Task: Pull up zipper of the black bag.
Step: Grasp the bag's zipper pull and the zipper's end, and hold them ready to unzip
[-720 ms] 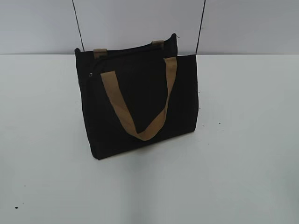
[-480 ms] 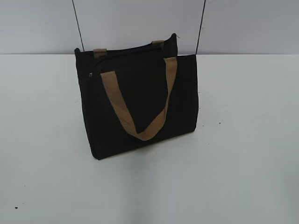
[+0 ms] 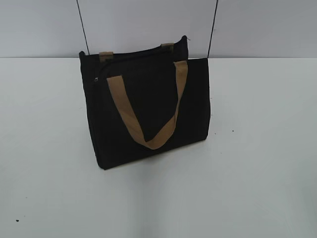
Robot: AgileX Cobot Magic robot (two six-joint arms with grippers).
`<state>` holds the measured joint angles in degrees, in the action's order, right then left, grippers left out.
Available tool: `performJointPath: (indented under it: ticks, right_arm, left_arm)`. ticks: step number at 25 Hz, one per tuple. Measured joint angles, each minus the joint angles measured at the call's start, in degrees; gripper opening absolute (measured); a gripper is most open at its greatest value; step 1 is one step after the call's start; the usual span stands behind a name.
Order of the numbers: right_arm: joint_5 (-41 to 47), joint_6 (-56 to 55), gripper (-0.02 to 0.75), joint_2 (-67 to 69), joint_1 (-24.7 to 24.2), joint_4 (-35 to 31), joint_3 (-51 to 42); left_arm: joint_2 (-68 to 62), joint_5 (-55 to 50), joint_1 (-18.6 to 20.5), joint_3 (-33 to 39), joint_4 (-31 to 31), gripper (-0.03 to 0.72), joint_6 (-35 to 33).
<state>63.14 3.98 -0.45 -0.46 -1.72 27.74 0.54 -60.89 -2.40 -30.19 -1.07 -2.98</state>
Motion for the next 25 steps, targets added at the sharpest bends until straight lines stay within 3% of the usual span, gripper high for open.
performJointPath:
  ticks: [14, 19, 25]
  right_arm:
    - [0.00, 0.00, 0.543, 0.00, 0.00, 0.00, 0.00]
    - [0.00, 0.00, 0.543, 0.00, 0.00, -0.05, 0.00]
    - [0.00, 0.00, 0.543, 0.00, 0.00, -0.05, 0.00]
  left_arm:
    - [0.00, 0.00, 0.00, 0.00, 0.04, 0.330, 0.00]
    - [-5.63, 2.41, -0.23, -1.04, -2.10, 0.422, 0.00]
    - [-23.04, 18.81, -4.35, -2.28, -8.53, 0.471, -3.34]
